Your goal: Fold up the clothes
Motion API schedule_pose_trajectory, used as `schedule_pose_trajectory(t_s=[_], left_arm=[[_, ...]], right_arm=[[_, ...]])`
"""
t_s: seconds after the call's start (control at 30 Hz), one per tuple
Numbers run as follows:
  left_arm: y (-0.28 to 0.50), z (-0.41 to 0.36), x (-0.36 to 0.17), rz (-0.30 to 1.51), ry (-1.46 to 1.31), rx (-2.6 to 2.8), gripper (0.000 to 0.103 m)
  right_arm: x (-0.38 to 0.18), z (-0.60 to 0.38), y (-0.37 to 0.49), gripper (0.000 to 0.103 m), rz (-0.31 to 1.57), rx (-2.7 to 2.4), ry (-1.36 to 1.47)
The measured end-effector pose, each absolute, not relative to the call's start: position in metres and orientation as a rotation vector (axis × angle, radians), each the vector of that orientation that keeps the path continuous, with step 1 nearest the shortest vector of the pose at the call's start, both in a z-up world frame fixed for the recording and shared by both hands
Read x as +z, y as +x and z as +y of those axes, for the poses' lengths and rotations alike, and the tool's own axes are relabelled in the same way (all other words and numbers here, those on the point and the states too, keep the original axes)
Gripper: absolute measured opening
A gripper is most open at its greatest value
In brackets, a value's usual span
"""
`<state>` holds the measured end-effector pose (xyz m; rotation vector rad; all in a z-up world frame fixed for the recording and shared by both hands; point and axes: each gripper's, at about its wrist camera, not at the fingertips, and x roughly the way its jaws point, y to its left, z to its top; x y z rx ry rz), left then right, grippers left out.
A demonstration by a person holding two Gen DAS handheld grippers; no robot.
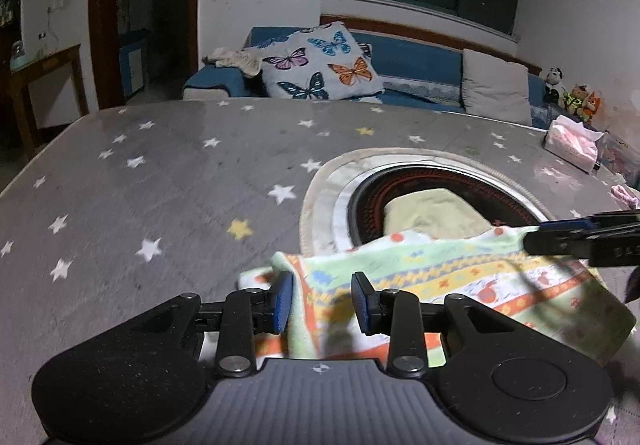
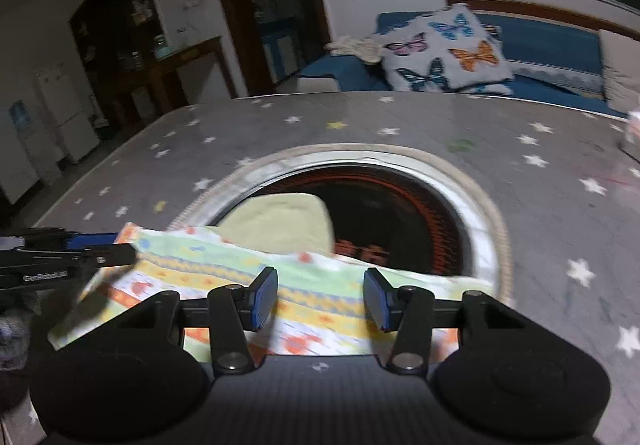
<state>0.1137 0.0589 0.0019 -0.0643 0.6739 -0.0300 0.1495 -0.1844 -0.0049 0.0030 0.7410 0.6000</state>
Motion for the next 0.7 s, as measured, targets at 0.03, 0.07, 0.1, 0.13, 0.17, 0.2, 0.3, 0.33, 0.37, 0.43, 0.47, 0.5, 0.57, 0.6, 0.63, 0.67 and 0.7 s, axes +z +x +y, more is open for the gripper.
schedule_pose_trajectory(t_s=[0.03, 0.07, 0.1, 0.13, 0.17, 0.2, 0.3, 0.33, 0.37, 0.43, 0.47, 0.5, 0.57, 0.6, 0.63, 0.67, 0.7], left_arm=[[0.115, 0.058, 0.002, 0.674, -0.056, -0.029, 0.036], [0.117, 0.058, 0.0, 0.678, -0.049, -0.024, 0.036], [0.119, 0.059, -0.001, 0.682, -0.044, -0.018, 0.036], [0.122, 0.061, -0.003, 0.69, -0.042, -0.007, 0.036], [0.124, 0.063, -0.005, 0.695, -0.04, 0.005, 0.036], [0.126, 0.065, -0.007, 0.698, -0.037, 0.016, 0.036], [0.125, 0.07, -0.009, 0.694, -0.034, 0.034, 0.036], [0.124, 0.07, -0.008, 0.689, -0.032, 0.042, 0.037], [0.123, 0.071, -0.008, 0.686, -0.028, 0.05, 0.037], [0.123, 0.072, -0.009, 0.686, -0.027, 0.061, 0.041], [0.123, 0.073, -0.01, 0.688, -0.028, 0.064, 0.042], [0.123, 0.073, -0.011, 0.689, -0.027, 0.067, 0.044], [0.122, 0.075, -0.011, 0.689, -0.034, 0.071, 0.044], [0.121, 0.075, -0.01, 0.688, -0.037, 0.073, 0.044], [0.12, 0.076, -0.009, 0.685, -0.039, 0.075, 0.044], [0.12, 0.077, -0.009, 0.684, -0.039, 0.076, 0.044], [0.12, 0.078, -0.009, 0.683, -0.04, 0.077, 0.044]], right_arm=[[-0.007, -0.182, 0.151, 0.048, 0.744, 0.602, 0.002], [-0.008, -0.18, 0.153, 0.048, 0.749, 0.601, 0.002], [-0.011, -0.18, 0.155, 0.048, 0.755, 0.594, 0.004], [-0.013, -0.182, 0.157, 0.048, 0.763, 0.585, 0.008], [-0.015, -0.184, 0.159, 0.047, 0.771, 0.576, 0.012], [-0.018, -0.186, 0.161, 0.045, 0.779, 0.567, 0.016], [-0.014, -0.192, 0.16, 0.044, 0.775, 0.547, 0.022], [-0.012, -0.192, 0.159, 0.044, 0.766, 0.541, 0.014], [-0.009, -0.192, 0.157, 0.045, 0.757, 0.542, 0.008], [-0.005, -0.189, 0.153, 0.045, 0.748, 0.563, 0.004], [-0.003, -0.186, 0.152, 0.045, 0.743, 0.575, -0.003], [-0.002, -0.181, 0.151, 0.045, 0.738, 0.587, -0.011], [0.001, -0.173, 0.148, 0.045, 0.727, 0.611, -0.028], [0.002, -0.169, 0.148, 0.045, 0.725, 0.621, -0.035], [0.003, -0.164, 0.148, 0.045, 0.725, 0.63, -0.041], [0.003, -0.159, 0.148, 0.045, 0.725, 0.638, -0.049], [0.003, -0.154, 0.149, 0.045, 0.724, 0.646, -0.055]])
